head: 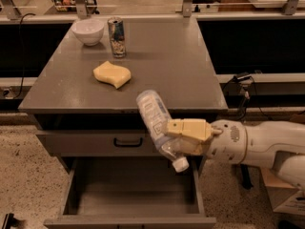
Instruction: Pick blue plastic bottle from middle drawer and place on counter
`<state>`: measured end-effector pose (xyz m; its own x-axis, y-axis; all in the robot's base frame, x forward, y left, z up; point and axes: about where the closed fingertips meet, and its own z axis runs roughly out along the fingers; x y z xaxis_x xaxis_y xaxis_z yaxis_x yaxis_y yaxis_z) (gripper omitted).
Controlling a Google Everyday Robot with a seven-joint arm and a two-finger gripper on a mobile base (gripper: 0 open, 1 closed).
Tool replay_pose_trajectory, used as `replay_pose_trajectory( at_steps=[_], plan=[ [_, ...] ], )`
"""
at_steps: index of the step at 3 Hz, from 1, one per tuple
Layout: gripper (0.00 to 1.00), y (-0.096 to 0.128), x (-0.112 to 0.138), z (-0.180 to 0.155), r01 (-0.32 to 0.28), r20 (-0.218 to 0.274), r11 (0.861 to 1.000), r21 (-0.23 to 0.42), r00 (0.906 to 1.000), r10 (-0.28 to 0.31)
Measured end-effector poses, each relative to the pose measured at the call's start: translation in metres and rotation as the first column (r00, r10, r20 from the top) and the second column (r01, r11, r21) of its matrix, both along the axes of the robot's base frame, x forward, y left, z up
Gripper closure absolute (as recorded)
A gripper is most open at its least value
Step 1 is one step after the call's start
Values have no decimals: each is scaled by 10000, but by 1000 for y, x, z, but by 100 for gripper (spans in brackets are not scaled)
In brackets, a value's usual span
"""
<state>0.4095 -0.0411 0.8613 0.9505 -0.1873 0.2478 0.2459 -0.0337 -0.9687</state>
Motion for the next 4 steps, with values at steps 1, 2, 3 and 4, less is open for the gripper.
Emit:
replay_pose_trajectory(
  at_steps=[1, 2, 3, 4],
  plan=[
    [100, -1, 20, 26, 145, 109, 9998, -105, 9998, -144],
    [100, -3, 52, 50, 754, 108, 9940, -796, 9971, -747],
    [100, -10, 91, 68, 1730, 157, 9672, -1858, 9848, -1731],
    [100, -13, 119, 82, 2560, 466, 9210, -2936, 9662, -2537]
  ],
)
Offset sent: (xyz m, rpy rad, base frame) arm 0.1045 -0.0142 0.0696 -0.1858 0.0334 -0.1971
